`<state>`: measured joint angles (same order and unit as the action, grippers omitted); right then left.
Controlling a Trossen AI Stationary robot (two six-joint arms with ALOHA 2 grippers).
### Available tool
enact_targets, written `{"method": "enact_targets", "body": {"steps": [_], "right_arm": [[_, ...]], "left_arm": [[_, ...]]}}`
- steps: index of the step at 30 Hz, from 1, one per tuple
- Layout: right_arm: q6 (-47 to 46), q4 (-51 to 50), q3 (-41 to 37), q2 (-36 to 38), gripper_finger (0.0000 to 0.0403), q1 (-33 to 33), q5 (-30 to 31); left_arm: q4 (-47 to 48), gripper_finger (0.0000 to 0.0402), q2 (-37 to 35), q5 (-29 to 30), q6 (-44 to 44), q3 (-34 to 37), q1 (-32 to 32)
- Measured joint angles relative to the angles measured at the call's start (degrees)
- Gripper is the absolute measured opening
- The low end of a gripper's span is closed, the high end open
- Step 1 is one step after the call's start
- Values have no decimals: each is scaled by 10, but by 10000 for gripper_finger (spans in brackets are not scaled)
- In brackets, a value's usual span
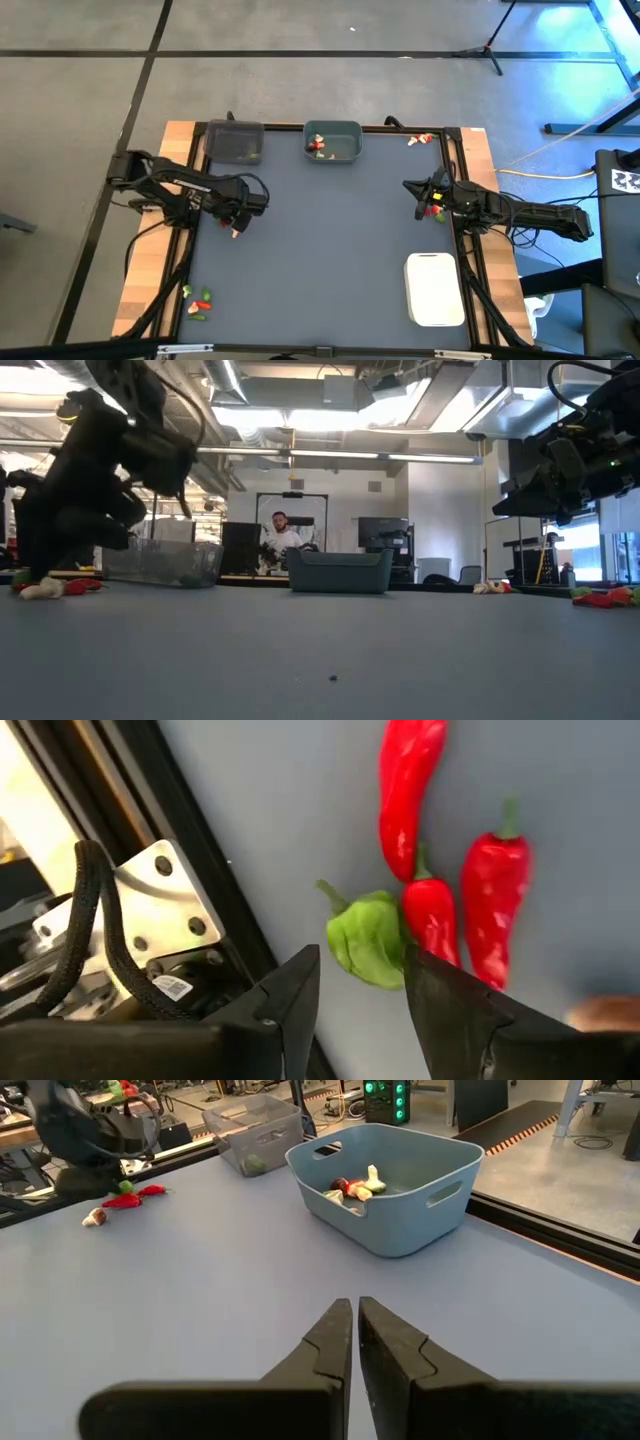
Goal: Sort produce into baskets
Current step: Put the green chili pepper into the black bin
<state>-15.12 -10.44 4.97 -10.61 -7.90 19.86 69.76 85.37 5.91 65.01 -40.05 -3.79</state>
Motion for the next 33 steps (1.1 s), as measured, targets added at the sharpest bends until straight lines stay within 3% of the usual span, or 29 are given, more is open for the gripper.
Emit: {"method": "enact_targets", "body": {"steps": [9, 19, 24, 33], "right_arm": [[0, 0, 0, 0, 26, 0, 0], [0, 0, 0, 0, 26, 0, 0], [0, 0, 0, 0, 26, 0, 0], [0, 0, 0, 0, 26, 0, 0]], "left_arm": [[-38, 117, 55, 1, -39, 7, -9], [-58, 47, 56, 4, -110, 24, -9], [-40, 31, 35, 14, -125, 19, -7], [4, 44, -50, 44, -141, -35, -5]]}}
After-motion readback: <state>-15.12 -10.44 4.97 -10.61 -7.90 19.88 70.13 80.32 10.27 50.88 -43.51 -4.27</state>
